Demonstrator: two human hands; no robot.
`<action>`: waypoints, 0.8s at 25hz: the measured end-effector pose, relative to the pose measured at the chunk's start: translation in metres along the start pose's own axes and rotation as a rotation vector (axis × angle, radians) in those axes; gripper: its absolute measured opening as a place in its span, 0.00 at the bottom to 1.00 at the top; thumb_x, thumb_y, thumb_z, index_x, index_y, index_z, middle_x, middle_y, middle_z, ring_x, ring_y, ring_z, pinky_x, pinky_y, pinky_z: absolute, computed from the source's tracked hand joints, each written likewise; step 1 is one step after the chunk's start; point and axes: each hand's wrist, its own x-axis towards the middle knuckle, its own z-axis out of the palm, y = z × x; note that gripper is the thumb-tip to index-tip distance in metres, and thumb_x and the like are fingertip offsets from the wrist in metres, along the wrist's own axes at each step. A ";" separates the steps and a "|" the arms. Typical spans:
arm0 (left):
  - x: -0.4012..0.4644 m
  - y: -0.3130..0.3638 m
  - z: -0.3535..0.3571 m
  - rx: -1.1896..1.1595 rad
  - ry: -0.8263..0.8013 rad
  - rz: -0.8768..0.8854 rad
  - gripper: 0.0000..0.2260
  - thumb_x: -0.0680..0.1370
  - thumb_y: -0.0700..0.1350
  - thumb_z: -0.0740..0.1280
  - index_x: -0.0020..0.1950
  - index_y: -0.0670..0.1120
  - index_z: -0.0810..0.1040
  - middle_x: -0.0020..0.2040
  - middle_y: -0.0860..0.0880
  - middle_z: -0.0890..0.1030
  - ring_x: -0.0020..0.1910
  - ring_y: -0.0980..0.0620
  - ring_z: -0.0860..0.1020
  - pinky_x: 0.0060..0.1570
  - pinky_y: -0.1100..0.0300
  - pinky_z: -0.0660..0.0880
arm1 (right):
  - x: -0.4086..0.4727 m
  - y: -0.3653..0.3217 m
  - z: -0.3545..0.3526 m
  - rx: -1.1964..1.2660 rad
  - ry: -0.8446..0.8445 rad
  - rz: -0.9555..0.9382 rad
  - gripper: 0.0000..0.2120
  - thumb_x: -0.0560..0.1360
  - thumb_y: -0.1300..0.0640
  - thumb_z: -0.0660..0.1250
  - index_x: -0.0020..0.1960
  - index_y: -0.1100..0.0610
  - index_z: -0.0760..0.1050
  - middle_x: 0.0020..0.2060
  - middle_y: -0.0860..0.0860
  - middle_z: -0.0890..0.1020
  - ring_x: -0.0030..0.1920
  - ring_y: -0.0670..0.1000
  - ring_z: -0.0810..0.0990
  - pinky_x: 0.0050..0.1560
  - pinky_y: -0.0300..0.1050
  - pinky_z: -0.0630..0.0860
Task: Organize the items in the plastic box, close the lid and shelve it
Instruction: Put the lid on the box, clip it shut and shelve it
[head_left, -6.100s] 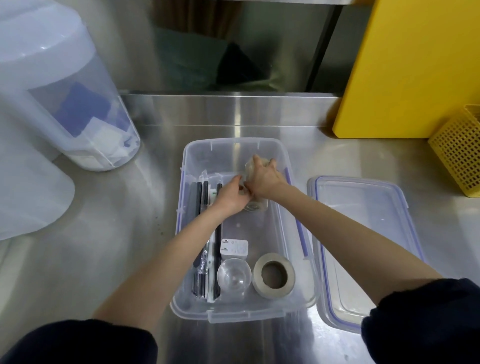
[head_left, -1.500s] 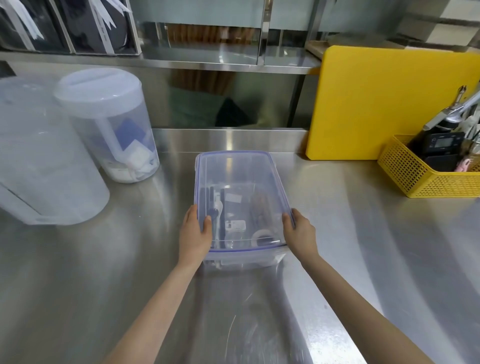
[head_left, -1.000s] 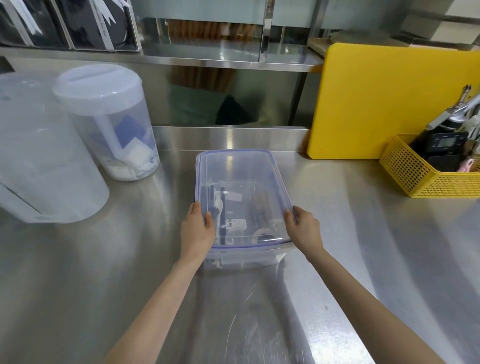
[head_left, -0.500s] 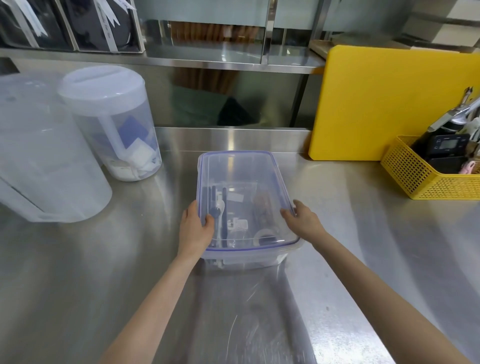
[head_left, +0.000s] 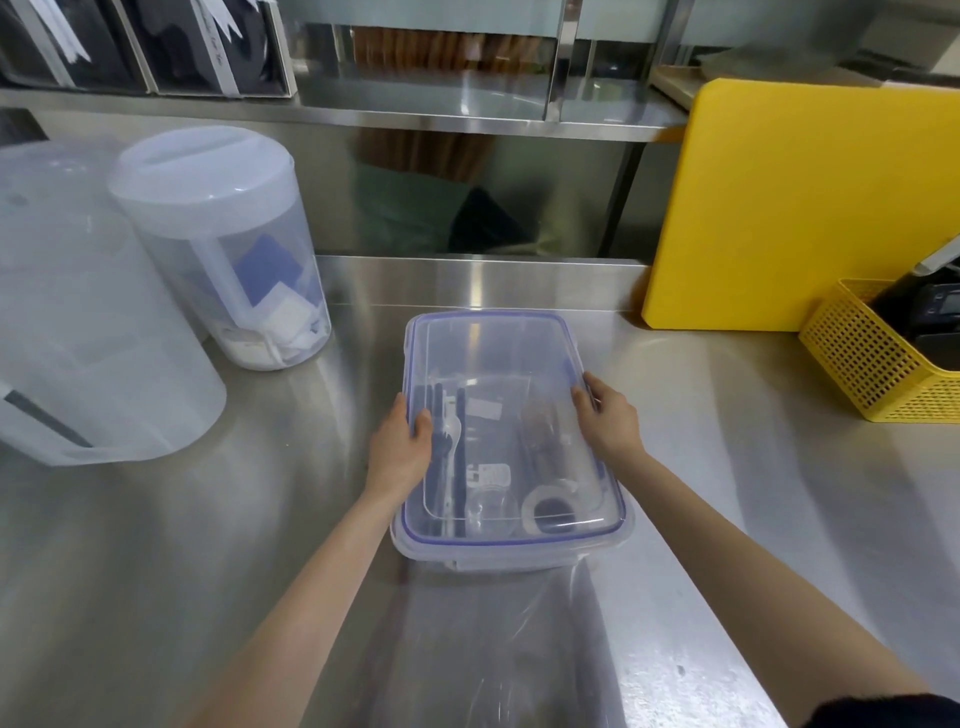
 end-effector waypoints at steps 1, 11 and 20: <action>0.002 0.000 0.001 0.011 0.014 0.009 0.22 0.82 0.46 0.51 0.75 0.42 0.58 0.74 0.44 0.66 0.71 0.43 0.66 0.68 0.53 0.63 | 0.001 0.001 0.001 -0.005 0.006 -0.003 0.20 0.81 0.56 0.54 0.72 0.60 0.64 0.68 0.57 0.73 0.66 0.60 0.72 0.67 0.51 0.68; 0.006 -0.007 0.013 0.016 0.062 0.022 0.22 0.81 0.46 0.51 0.75 0.40 0.58 0.74 0.42 0.65 0.72 0.42 0.64 0.72 0.48 0.62 | 0.006 0.005 0.006 0.065 -0.041 0.122 0.26 0.80 0.48 0.54 0.75 0.56 0.57 0.71 0.56 0.69 0.69 0.60 0.70 0.68 0.56 0.68; 0.011 -0.001 0.012 0.024 0.053 0.037 0.22 0.82 0.46 0.51 0.75 0.40 0.57 0.75 0.42 0.64 0.73 0.42 0.63 0.73 0.51 0.61 | -0.002 0.027 -0.011 0.132 -0.076 0.341 0.31 0.73 0.41 0.64 0.64 0.65 0.69 0.57 0.58 0.76 0.53 0.57 0.74 0.52 0.49 0.71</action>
